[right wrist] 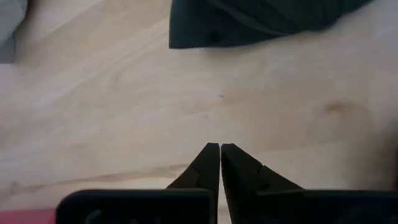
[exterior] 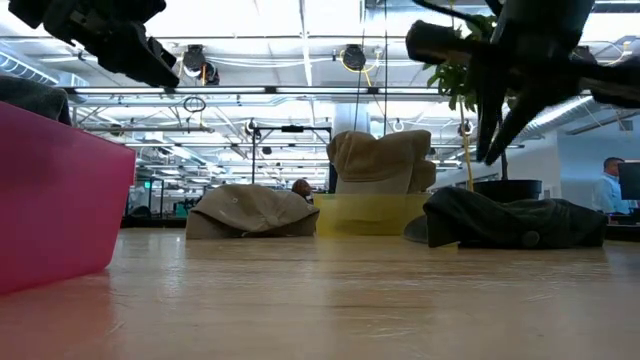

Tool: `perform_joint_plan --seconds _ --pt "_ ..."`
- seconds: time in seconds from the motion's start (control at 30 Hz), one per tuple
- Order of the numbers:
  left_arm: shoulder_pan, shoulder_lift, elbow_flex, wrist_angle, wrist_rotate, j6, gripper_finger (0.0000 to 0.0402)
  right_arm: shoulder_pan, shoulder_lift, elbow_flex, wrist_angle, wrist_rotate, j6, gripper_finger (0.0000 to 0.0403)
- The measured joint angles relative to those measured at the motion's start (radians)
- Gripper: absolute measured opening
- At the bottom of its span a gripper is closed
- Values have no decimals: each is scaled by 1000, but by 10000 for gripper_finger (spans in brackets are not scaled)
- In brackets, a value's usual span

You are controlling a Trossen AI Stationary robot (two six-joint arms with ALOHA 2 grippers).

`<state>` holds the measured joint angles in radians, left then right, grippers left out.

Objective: Pick & Place hat
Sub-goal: Put the black cap into the red bin

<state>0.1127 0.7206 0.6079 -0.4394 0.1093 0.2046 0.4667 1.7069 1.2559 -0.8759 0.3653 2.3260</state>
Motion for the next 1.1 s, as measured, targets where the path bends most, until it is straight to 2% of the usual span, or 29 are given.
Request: perform_joint_plan --seconds 0.17,0.4,0.6,0.8,0.93,1.1 --pt "0 0 0 -5 -2 4 10 -5 -1 -51 3 -18 3 51" --pt "1 0 0 -5 -16 0 12 -7 -4 -98 3 -56 4 131" --pt "2 0 0 -5 -31 -5 5 -9 -53 -134 -24 -26 11 200" --pt "2 0 0 -4 -40 -8 12 -9 -129 -252 -9 -28 34 254" --pt "2 0 0 -4 -55 -21 5 -25 -191 -359 119 -24 48 280" --pt "2 0 0 -3 -61 -31 14 -45 -262 -486 314 55 26 295"
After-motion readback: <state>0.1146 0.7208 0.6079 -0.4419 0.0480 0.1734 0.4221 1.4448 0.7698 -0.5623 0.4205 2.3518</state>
